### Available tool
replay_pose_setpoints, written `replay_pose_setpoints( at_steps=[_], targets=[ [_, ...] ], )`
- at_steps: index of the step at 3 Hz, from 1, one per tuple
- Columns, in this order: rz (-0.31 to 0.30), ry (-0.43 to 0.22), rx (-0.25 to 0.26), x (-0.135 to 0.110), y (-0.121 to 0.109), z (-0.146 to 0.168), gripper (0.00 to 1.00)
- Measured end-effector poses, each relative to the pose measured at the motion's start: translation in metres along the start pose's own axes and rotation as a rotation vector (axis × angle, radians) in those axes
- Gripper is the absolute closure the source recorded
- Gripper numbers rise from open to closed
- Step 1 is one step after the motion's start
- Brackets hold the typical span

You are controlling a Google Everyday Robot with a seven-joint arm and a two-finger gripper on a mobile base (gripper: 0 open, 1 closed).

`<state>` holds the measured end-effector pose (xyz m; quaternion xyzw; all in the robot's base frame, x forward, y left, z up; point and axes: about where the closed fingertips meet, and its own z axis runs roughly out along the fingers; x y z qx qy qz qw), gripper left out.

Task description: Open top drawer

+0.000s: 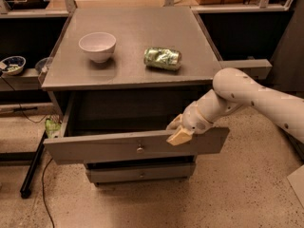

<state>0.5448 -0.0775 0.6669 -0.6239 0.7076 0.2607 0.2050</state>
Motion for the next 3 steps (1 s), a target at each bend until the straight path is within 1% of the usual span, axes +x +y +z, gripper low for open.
replay_pose_setpoints(
  at_steps=[1, 2, 3],
  targets=[
    [0.001, -0.010, -0.008, 0.001, 0.003, 0.000, 1.00],
    [0.001, -0.044, -0.037, 0.003, 0.016, -0.006, 1.00],
    [0.002, -0.062, -0.052, 0.003, 0.022, -0.007, 1.00]
  ],
)
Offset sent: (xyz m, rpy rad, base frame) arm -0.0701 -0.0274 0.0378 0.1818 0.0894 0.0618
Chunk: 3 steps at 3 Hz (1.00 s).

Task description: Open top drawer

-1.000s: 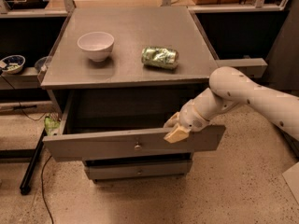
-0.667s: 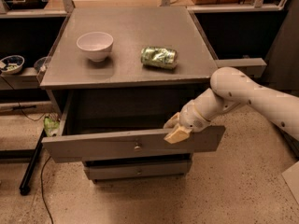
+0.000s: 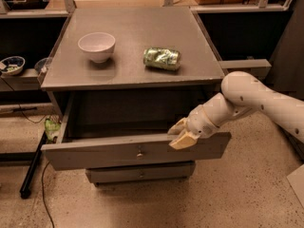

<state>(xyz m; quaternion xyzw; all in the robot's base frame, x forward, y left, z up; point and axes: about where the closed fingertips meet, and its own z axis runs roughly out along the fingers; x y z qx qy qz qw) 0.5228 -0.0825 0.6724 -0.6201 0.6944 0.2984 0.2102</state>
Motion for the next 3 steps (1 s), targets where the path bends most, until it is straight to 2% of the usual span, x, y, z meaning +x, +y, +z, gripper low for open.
replay_pose_setpoints(
  at_steps=[2, 3],
  targets=[
    [0.012, -0.045, -0.041, 0.004, 0.020, -0.009, 1.00],
    [0.045, -0.078, -0.077, 0.017, 0.047, -0.023, 1.00]
  ],
)
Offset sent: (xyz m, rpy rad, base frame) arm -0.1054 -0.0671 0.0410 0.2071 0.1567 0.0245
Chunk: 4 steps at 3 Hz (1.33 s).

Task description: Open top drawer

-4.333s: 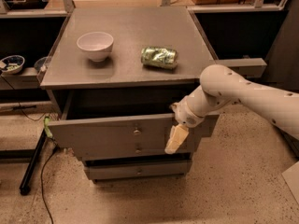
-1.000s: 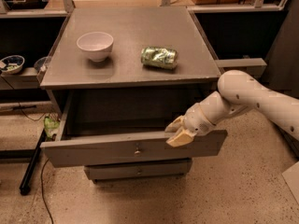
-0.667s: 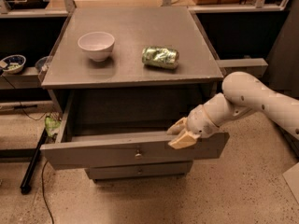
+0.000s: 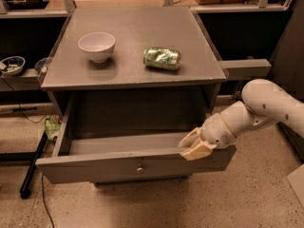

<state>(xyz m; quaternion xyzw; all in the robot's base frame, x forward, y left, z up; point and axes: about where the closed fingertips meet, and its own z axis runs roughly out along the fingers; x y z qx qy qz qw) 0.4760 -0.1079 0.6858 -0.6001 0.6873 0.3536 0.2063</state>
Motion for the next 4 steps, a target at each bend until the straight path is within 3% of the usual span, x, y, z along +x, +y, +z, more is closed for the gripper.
replay_pose_setpoints(
  at_steps=[1, 4],
  targets=[
    [0.000, 0.000, 0.000, 0.0000, 0.0000, 0.0000, 0.97],
    [0.000, 0.000, 0.000, 0.0000, 0.0000, 0.0001, 0.20]
  ],
)
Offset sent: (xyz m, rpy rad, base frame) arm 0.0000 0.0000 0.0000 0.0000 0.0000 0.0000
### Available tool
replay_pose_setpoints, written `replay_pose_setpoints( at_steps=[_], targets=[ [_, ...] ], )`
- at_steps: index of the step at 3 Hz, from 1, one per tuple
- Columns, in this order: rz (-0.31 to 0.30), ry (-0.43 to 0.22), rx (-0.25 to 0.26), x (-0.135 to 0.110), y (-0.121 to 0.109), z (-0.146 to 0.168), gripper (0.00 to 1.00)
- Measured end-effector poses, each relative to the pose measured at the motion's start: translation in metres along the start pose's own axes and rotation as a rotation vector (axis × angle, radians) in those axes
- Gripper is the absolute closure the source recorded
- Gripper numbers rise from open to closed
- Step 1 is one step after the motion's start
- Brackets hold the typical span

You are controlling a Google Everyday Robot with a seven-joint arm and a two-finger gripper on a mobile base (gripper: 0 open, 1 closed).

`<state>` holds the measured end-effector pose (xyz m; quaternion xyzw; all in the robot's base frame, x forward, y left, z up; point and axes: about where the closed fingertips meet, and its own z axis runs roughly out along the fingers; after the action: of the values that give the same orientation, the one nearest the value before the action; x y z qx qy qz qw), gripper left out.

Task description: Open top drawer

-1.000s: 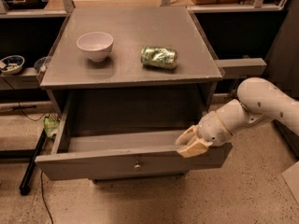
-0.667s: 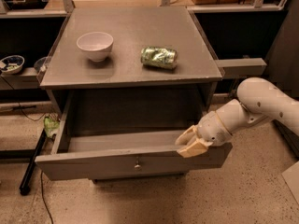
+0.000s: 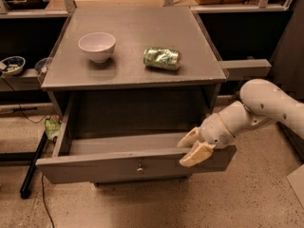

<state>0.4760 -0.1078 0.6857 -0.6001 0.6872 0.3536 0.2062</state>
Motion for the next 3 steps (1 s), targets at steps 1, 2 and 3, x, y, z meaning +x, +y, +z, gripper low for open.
replay_pose_setpoints(
  at_steps=[1, 2, 3],
  targets=[
    [0.000, 0.000, 0.000, 0.000, 0.000, 0.000, 0.00],
    [0.008, 0.011, 0.001, 0.002, 0.000, 0.003, 0.00],
    [0.034, 0.046, 0.002, 0.010, -0.001, 0.014, 0.00]
  ],
)
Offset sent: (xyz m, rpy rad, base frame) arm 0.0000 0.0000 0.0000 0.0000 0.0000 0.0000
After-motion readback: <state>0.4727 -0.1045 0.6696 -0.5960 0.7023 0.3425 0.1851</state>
